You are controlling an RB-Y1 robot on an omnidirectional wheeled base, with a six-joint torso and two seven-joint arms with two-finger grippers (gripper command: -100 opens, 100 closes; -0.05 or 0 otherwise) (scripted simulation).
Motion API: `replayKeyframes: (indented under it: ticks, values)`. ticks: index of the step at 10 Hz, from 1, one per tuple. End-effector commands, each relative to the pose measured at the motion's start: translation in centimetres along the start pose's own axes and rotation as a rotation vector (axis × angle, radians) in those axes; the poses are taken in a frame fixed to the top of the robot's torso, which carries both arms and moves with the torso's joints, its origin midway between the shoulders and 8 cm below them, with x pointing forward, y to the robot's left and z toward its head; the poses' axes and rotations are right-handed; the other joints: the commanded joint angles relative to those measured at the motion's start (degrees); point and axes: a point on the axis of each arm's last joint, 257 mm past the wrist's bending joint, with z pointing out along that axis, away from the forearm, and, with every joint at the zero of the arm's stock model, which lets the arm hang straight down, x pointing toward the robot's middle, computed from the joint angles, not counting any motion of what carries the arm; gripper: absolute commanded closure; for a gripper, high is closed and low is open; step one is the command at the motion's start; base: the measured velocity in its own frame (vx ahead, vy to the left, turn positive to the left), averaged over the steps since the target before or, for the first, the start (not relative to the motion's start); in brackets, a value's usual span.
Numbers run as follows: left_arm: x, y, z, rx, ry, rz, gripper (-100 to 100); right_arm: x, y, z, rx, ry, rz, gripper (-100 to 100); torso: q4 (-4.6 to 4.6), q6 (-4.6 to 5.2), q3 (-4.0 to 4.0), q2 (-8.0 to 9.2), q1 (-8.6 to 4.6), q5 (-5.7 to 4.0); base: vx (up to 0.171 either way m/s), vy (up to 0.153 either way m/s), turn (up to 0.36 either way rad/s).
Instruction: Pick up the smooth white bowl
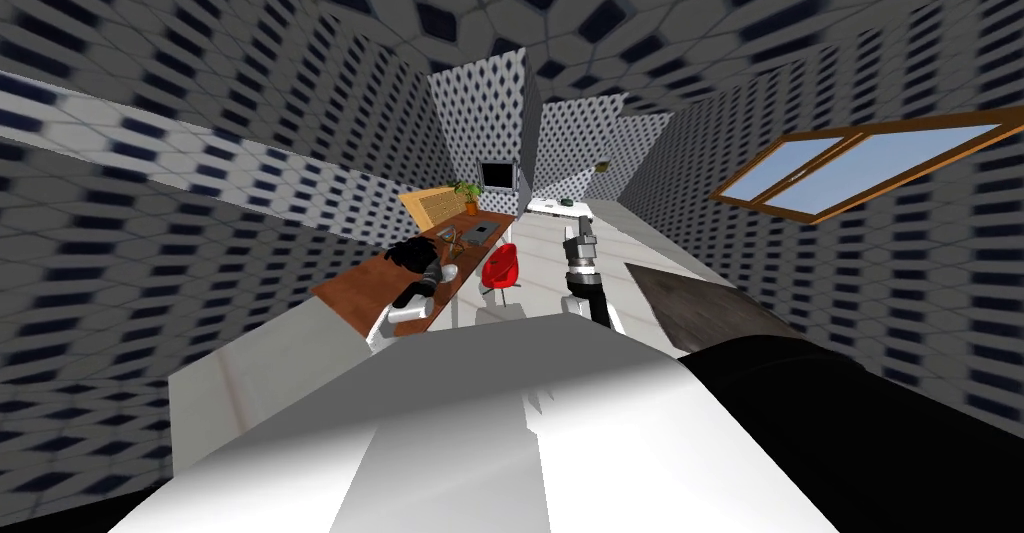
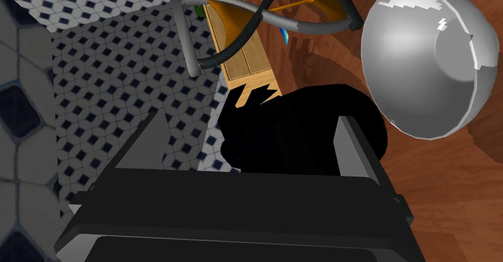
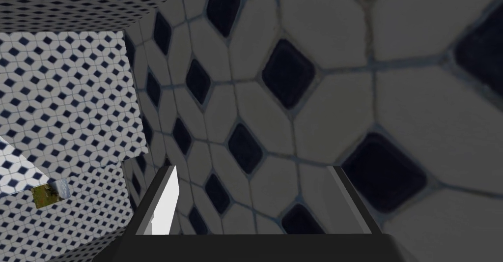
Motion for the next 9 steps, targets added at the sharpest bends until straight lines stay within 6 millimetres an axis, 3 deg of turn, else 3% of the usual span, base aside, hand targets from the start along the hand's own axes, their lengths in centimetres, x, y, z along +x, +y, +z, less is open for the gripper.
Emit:
replayKeyframes:
  ticks: [1, 9]
  values:
    - [0.0, 1.4, 0.5, -0.056, 0.007, -0.02, -100, 0.0, 0.0, 0.0, 0.0, 0.0, 0.0, 0, 0.0, 0.0, 0.0, 0.0, 0.0, 0.0, -0.012, 0.054, -0.099]
    - [-0.2, 7.1, 1.1, -0.274, 0.022, -0.098, -100, 0.0, 0.0, 0.0, 0.0, 0.0, 0.0, 0, -0.01, -0.01, -0.03, -0.05, 0.03, 0.01, -0.01, 0.05, -0.076]
